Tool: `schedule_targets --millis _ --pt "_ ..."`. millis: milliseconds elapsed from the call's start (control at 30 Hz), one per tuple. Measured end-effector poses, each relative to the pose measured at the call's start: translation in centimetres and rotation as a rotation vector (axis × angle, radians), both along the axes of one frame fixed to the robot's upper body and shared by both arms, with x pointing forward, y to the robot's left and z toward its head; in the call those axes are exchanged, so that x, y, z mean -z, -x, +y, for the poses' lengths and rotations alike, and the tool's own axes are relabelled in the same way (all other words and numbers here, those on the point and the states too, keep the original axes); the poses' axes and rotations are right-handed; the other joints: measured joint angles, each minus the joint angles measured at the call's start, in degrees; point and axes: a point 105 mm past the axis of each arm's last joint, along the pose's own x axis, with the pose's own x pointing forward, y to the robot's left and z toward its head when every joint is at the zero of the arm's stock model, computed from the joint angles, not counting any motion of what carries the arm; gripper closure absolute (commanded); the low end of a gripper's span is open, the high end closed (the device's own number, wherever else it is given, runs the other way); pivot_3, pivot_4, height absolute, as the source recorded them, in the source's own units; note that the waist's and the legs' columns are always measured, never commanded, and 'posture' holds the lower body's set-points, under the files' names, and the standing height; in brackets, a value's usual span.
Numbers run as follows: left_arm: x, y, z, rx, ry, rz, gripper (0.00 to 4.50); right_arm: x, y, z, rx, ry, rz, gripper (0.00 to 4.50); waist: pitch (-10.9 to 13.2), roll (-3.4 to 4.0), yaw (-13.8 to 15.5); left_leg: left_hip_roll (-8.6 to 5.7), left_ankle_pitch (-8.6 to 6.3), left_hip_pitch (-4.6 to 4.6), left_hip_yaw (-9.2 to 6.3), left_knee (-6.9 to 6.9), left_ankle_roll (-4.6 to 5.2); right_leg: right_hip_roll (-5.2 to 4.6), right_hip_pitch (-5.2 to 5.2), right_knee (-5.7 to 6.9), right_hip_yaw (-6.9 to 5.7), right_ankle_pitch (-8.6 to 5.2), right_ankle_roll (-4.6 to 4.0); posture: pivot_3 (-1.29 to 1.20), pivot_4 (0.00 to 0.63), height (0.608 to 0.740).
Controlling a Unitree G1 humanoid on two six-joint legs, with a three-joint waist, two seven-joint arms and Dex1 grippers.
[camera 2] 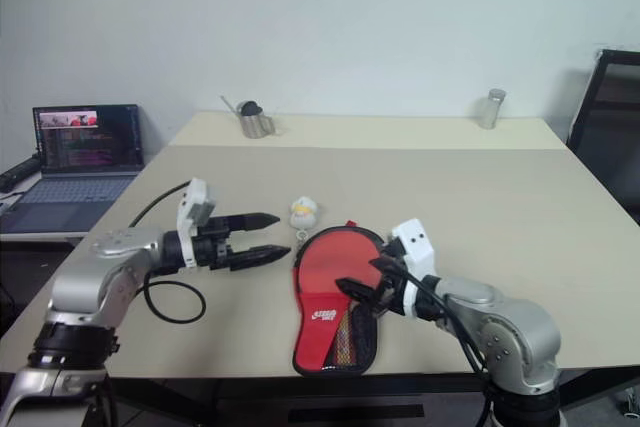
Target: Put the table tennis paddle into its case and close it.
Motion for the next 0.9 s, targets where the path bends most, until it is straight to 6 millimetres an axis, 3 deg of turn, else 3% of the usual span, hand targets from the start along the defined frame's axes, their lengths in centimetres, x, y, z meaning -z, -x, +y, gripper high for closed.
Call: schedule_targets --millis 300,567,767,900 --pt "0.6 -3.0 1.9 -0.172 -0.035 -0.05 0.0 -0.1 -1.0 2.3 -0.076 -0.012 -0.064 0.03 0.0 -0.01 0.04 -0.03 0.0 -0.03 -0.01 0.0 0.0 -0.02 -0.03 0.01 0.0 0.0 -0.01 0.0 0.15 0.74" --pt "1.4 -6.5 3.0 -0.388 -0.065 -0.066 0.0 0.9 -2.0 4.3 -0.105 0.084 -0.12 0.03 0.0 -0.03 0.11 -0.05 0.0 -0.05 0.0 0.03 -0.01 -0.03 -0.05 0.04 -0.01 0.01 0.0 0.0 0.15 0.74" --pt "1.9 -9.8 2.1 -0.509 -0.034 0.013 0.0 1.4 -2.6 4.7 -0.1 0.119 -0.152 0.03 0.0 -0.11 0.34 -0.11 0.0 -0.12 -0.04 0.11 0.0 -0.03 -0.05 0.03 -0.09 0.02 0.01 0.0 0.15 0.74" --pt "3.1 -11.2 0.1 -0.511 -0.042 0.086 0.0 1.4 -3.2 4.8 -0.098 0.122 -0.172 0.03 0.0 -0.13 0.28 -0.13 0.0 -0.13 -0.02 0.09 0.0 -0.04 -0.05 0.01 -0.11 0.02 0.02 0.0 0.15 0.74"
